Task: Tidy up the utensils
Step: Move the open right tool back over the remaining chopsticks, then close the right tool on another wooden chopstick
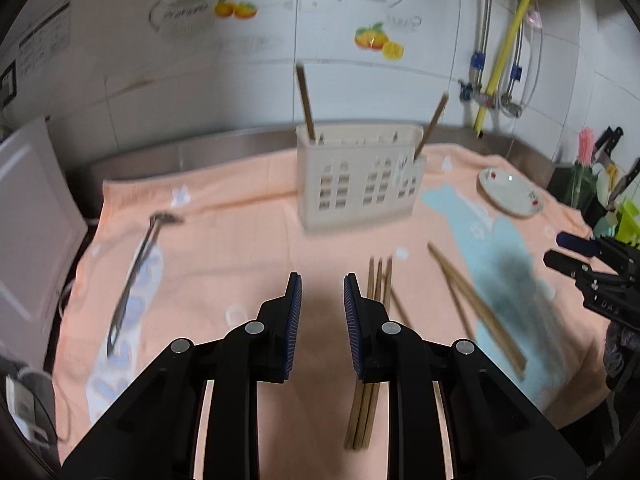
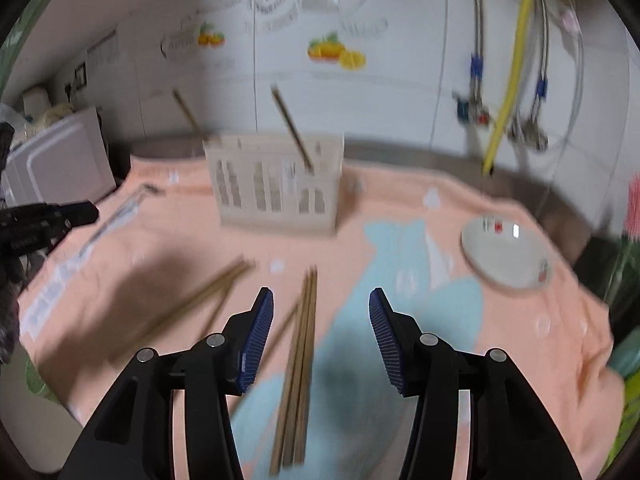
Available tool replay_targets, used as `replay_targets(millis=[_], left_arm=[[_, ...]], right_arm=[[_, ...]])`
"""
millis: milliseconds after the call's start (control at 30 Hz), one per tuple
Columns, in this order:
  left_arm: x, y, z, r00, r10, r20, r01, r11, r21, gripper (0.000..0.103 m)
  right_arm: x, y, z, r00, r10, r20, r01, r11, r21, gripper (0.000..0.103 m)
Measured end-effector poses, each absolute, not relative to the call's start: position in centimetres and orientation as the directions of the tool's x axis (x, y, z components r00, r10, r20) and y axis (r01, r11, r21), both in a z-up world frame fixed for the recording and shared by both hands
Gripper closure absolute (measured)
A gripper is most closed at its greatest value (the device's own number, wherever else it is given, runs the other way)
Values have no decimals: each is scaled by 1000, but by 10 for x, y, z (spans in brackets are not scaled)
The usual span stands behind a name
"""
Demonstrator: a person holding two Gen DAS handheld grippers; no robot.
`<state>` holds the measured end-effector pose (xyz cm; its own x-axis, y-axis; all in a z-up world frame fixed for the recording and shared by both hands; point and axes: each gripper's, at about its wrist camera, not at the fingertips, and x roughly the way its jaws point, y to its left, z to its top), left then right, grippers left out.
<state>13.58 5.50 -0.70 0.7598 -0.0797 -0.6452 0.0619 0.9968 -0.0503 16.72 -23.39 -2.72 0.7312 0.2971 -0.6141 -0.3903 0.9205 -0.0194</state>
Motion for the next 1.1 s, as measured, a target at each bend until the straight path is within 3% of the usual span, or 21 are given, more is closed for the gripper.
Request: replay_targets(millis=[467,900,1100], left_arm=[[95,55,-73,684,-84,-725,50,996,-68,81],[85,55,-94,643,-92,-761,47,996,-81,81],[84,54,-98,632,-108,-767,56,994,-94,81]], right_arm=[[138,-244,-111,638,252,-728,-370,929,-2,73],[147,-239,-129,597,252,-762,-391,921,-2,82],[149,-229,-135,605,213,-767,-404,913,-65,88]])
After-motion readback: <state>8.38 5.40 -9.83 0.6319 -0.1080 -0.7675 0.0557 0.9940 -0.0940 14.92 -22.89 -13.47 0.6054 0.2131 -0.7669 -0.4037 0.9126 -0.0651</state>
